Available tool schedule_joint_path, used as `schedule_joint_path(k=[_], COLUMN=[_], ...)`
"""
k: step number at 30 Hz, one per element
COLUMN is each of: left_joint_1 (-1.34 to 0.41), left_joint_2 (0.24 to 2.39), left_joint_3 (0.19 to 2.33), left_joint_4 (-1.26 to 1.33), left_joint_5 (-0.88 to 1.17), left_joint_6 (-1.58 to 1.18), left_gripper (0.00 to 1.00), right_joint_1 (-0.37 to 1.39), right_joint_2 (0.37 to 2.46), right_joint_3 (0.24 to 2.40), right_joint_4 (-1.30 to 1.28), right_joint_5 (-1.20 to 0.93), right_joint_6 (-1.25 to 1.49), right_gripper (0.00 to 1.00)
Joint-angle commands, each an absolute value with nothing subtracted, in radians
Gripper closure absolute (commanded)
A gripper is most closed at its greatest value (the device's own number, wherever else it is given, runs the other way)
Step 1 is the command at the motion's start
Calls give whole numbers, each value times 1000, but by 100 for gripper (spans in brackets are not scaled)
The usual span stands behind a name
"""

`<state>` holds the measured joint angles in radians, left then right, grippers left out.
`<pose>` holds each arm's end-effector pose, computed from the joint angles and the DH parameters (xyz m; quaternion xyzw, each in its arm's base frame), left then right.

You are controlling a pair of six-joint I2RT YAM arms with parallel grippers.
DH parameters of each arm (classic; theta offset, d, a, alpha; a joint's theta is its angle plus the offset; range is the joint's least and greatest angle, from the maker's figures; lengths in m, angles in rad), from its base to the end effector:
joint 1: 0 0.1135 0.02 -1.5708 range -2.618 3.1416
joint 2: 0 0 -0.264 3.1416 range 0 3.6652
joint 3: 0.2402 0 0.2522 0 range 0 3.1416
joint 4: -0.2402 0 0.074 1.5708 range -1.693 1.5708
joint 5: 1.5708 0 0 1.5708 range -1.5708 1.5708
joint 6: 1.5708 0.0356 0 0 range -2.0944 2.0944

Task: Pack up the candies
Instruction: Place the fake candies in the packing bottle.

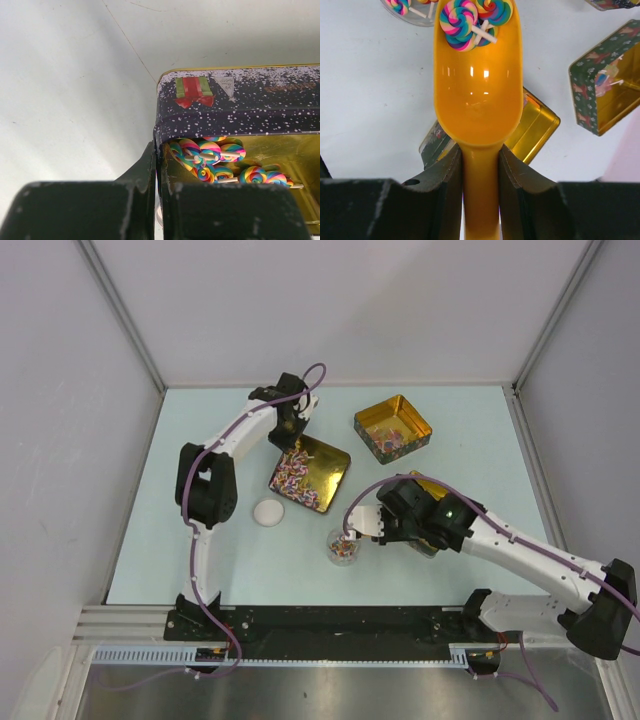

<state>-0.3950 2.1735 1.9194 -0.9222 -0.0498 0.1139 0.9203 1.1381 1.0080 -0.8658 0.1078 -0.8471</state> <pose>0.4289 -0.1769 0.2263 0.2420 0.9500 -0.0033 0.1974 0.1359 0.1723 0.2891 -0.7306 0.6192 -0.0413 0.2848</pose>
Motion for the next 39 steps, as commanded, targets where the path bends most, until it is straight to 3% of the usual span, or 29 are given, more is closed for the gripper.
schedule_joint_path(k=[1,20,39], left_joint_1=[-393,-394,-393], left_joint_2=[2126,2132,2135], left_joint_3=[1925,1930,1930], left_joint_4=[-916,-917,-919], left_joint_5=[-52,-55,-54], left_joint_6=[115,115,115], left_gripper=[100,100,100], right_joint_1=[954,1072,1183], right_joint_2=[1124,1177,1264], right_joint_3=[1014,1014,1014], right_joint_4=[-870,-877,-850], right_joint_5=[225,308,523], right_joint_6=[-867,-891,-928], right_gripper=[100,100,100])
